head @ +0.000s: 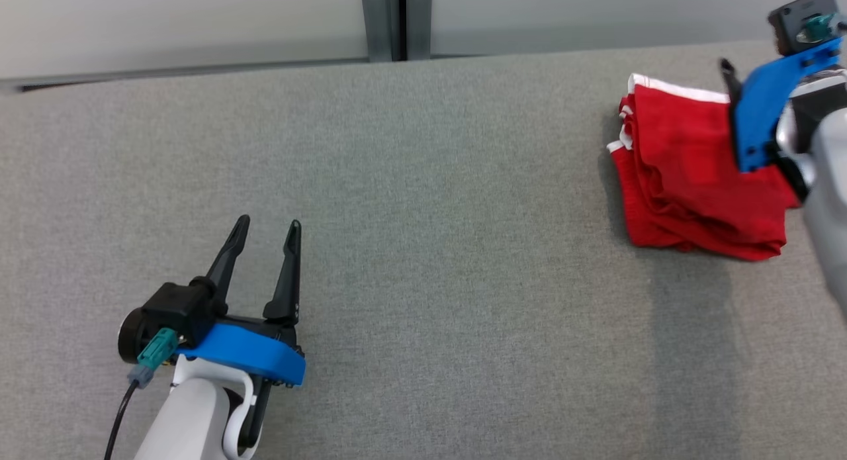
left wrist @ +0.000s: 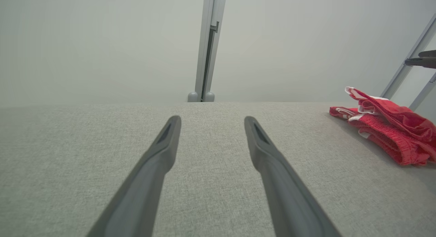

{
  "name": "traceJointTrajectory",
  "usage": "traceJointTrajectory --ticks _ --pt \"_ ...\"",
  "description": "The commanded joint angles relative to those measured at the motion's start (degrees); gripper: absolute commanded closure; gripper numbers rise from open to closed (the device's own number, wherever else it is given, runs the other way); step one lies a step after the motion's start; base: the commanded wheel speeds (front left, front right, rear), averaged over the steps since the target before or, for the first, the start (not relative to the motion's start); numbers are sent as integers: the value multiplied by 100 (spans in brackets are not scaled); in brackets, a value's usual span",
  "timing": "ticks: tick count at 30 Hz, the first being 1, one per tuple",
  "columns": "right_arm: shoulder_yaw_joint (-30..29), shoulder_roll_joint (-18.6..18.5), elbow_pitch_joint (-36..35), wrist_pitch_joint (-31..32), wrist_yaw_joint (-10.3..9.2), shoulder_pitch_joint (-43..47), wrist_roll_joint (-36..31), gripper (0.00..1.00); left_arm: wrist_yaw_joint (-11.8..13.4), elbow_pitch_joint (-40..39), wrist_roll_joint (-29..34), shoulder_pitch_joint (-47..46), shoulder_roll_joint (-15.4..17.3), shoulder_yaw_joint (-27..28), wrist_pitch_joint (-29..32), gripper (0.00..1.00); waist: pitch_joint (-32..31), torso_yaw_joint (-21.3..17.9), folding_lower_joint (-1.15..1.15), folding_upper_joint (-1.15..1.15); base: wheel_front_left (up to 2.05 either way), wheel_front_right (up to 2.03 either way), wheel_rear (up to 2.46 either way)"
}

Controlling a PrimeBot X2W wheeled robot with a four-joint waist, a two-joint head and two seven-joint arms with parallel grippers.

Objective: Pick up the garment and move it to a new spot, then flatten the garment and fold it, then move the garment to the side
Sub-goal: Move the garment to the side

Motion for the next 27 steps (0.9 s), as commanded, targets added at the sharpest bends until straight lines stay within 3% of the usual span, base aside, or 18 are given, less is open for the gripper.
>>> traceJointTrajectory --ticks 1,11,17,27 --pt "-150 154 -152 -306 -3 195 -36 0 -9 -9 35 94 -6 83 -13 0 -142 -63 0 -1 0 0 0" --pt "-376 892 -1193 -1615 -2 1372 368 0 -9 -117 32 472 -56 711 -14 0 -919 -112 0 -1 0 0 0" --pt "-403 969 -1970 -1964 -2 2466 888 0 167 4 225 713 -42 984 -14 0 -1329 -46 0 -1 0 0 0" --pt "-624 949 -3394 -2158 -2 4194 1517 0 117 213 279 815 -146 1053 -14 0 -1538 100 0 -1 0 0 0"
